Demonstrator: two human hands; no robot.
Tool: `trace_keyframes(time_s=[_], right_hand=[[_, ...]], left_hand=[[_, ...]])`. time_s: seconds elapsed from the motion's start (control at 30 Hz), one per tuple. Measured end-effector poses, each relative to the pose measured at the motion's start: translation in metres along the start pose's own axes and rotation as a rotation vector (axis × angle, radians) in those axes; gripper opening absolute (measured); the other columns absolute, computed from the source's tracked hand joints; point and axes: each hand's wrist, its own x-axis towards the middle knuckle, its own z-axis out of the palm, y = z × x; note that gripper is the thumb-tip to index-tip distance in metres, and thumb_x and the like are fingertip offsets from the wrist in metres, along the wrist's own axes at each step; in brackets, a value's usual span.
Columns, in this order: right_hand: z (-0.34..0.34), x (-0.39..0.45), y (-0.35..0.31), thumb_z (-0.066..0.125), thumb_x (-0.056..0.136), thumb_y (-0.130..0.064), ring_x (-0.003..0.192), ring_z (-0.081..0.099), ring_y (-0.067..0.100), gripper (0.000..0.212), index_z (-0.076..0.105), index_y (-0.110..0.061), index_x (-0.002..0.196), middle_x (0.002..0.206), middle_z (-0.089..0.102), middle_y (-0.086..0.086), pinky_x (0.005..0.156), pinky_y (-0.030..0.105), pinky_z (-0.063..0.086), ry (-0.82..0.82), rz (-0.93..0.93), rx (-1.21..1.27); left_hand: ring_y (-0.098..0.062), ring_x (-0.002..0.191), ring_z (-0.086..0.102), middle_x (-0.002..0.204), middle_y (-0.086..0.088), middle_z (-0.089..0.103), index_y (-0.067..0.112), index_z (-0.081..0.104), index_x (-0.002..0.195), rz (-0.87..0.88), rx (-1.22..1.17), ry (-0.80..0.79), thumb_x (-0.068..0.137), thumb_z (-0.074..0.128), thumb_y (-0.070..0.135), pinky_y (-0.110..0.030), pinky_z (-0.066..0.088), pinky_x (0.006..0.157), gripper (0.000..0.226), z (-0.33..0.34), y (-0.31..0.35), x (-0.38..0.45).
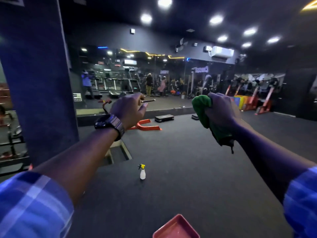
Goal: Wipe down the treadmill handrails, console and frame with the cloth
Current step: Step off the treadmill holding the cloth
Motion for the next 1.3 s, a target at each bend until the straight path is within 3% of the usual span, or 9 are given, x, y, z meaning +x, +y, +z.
trace_keyframes(time_s=[0.13, 0.23, 0.43, 0.53, 0.8, 1.03, 1.2, 1.3], right_hand=[[0.026, 0.042, 0.054, 0.054, 0.065, -0.023, 0.078, 0.062, 0.033, 0.021, 0.062, -0.02, 0.085, 0.083, 0.061, 0.004, 0.064, 0.036, 0.049, -0.018, -0.041, 0.098], [0.043, 0.07, 0.078, 0.057, 0.07, -0.017, 0.079, 0.059, 0.03, 0.018, 0.062, -0.018, 0.087, 0.091, 0.065, 0.006, 0.063, 0.034, 0.046, -0.043, -0.02, 0.162], [0.087, 0.128, 0.108, 0.052, 0.068, -0.017, 0.083, 0.062, 0.03, 0.019, 0.061, -0.018, 0.085, 0.091, 0.068, 0.008, 0.072, 0.043, 0.054, -0.106, -0.017, 0.403], [0.117, 0.153, 0.127, 0.052, 0.07, -0.016, 0.083, 0.063, 0.027, 0.022, 0.063, -0.018, 0.09, 0.092, 0.068, 0.006, 0.074, 0.044, 0.056, -0.126, -0.051, 0.435], [0.195, 0.217, 0.185, 0.054, 0.073, -0.012, 0.088, 0.063, 0.025, 0.031, 0.067, -0.018, 0.101, 0.099, 0.07, 0.008, 0.079, 0.039, 0.054, -0.208, -0.089, 0.446], [0.306, 0.219, 0.236, 0.053, 0.068, -0.014, 0.093, 0.063, 0.031, 0.041, 0.067, -0.022, 0.106, 0.1, 0.071, 0.008, 0.075, 0.034, 0.049, -0.311, -0.073, 0.578], [0.395, 0.175, 0.278, 0.053, 0.065, -0.015, 0.091, 0.064, 0.034, 0.037, 0.067, -0.018, 0.098, 0.097, 0.071, 0.011, 0.073, 0.035, 0.051, -0.51, -0.031, 0.653], [0.457, 0.122, 0.295, 0.048, 0.059, -0.023, 0.088, 0.065, 0.035, 0.042, 0.064, -0.019, 0.097, 0.093, 0.071, 0.01, 0.074, 0.044, 0.055, -0.677, 0.015, 0.656]], left_hand=[[-0.03, 0.078, 0.066, 0.091, -0.006, 0.07, 0.023, 0.057, 0.1, -0.11, 0.052, 0.011, 0.082, 0.047, 0.049, -0.04, 0.056, 0.067, 0.034, 0.039, 0.016, 0.03], [-0.028, 0.077, 0.065, 0.088, -0.004, 0.07, 0.022, 0.058, 0.097, -0.141, 0.084, 0.019, 0.08, 0.043, 0.052, -0.04, 0.055, 0.066, 0.037, 0.065, 0.03, 0.048], [-0.025, 0.076, 0.065, 0.089, -0.001, 0.07, 0.022, 0.058, 0.098, -0.154, 0.122, 0.043, 0.084, 0.051, 0.045, -0.039, 0.055, 0.064, 0.027, 0.13, 0.059, 0.099], [-0.022, 0.072, 0.063, 0.086, -0.002, 0.068, 0.02, 0.058, 0.099, -0.113, 0.123, 0.053, 0.087, 0.053, 0.041, -0.038, 0.055, 0.062, 0.025, 0.168, 0.067, 0.129], [-0.025, 0.075, 0.064, 0.088, -0.004, 0.068, 0.022, 0.058, 0.097, -0.21, 0.094, 0.058, 0.081, 0.045, 0.049, -0.04, 0.055, 0.064, 0.034, 0.266, 0.07, 0.18], [-0.03, 0.083, 0.065, 0.093, -0.005, 0.07, 0.021, 0.058, 0.098, -0.368, 0.249, -0.005, 0.084, 0.05, 0.047, -0.038, 0.053, 0.067, 0.03, 0.337, 0.079, 0.164], [-0.028, 0.085, 0.066, 0.093, -0.005, 0.071, 0.019, 0.06, 0.097, -0.511, 0.227, -0.123, 0.083, 0.051, 0.045, -0.039, 0.053, 0.072, 0.031, 0.402, 0.093, 0.116], [-0.03, 0.086, 0.066, 0.094, -0.008, 0.071, 0.02, 0.06, 0.098, -0.615, 0.226, -0.235, 0.085, 0.054, 0.041, -0.041, 0.053, 0.071, 0.026, 0.447, 0.095, 0.065]])
